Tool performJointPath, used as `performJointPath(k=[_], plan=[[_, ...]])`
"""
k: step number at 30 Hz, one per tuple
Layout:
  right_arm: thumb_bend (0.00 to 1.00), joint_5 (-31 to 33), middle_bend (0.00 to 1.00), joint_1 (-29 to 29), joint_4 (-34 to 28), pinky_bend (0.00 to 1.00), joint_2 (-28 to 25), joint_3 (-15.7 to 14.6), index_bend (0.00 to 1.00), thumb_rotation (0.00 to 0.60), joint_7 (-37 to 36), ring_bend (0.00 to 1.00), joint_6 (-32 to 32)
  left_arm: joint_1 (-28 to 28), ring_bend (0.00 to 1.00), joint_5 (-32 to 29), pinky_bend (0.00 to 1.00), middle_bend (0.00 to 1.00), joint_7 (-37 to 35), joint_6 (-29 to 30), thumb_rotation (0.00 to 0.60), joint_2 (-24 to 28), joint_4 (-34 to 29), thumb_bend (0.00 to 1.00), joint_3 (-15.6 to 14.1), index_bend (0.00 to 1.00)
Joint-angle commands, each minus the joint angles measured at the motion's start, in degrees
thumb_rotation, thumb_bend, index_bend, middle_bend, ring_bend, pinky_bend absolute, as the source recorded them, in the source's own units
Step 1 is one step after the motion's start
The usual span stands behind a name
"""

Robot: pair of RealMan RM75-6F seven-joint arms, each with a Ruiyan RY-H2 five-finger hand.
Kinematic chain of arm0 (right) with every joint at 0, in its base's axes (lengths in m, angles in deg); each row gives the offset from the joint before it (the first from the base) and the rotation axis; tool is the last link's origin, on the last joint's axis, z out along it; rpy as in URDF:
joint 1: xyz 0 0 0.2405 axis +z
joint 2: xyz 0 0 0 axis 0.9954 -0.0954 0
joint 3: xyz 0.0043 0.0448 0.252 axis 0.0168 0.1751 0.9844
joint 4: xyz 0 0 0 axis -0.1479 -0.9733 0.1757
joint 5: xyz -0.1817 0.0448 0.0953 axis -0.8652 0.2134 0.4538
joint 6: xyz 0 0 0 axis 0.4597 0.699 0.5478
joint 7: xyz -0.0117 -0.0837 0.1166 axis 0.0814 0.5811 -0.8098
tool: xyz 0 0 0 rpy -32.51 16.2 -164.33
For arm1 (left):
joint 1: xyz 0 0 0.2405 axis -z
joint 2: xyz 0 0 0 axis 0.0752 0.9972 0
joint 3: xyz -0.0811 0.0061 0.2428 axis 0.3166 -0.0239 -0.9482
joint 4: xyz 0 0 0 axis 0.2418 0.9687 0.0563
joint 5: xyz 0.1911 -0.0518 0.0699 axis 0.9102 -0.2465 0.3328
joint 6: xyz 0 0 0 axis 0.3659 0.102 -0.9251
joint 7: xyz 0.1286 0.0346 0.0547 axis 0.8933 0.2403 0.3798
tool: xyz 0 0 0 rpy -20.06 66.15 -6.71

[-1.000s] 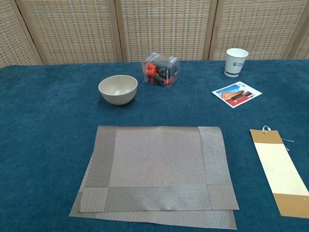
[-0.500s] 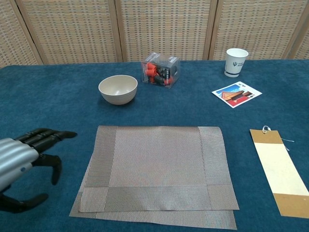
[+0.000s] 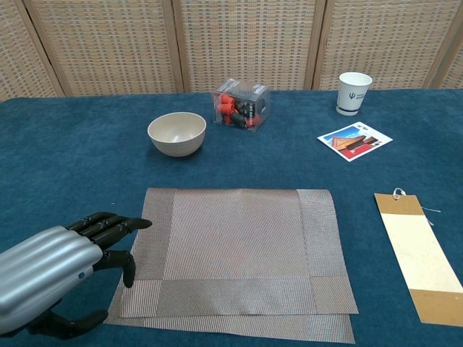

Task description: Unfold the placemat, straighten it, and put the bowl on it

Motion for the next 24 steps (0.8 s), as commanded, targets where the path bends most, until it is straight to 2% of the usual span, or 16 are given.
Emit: performJointPath(k=[1, 17, 24], plan=[[0.09, 0.01, 0.00, -0.07, -0.02, 0.00, -0.06, 0.02, 0.01, 0.600, -0.15, 0.00, -0.12, 0.12, 0.00, -0.14, 0.00, 0.00, -0.08, -0.03, 0.600, -0.33, 0.12, 0.34, -0.02, 0.44], [0.09, -0.16, 0.00, -0.21, 0.02, 0.00, -0.17, 0.09, 0.01, 0.600, -0.70, 0.00, -0.53, 0.76, 0.00, -1.59, 0.00, 0.00, 1.16, -1.02, 0.600, -2.05, 1.38, 0.34, -0.05, 0.46], [0.09, -0.44, 0.00, -0.23, 0.05, 0.00, -0.21, -0.05, 0.01, 0.600, -0.96, 0.00, -0.54, 1.09, 0.00, -2.19, 0.00, 0.00, 1.36, -1.07, 0.600, -3.61, 2.73, 0.34, 0.40, 0.50]])
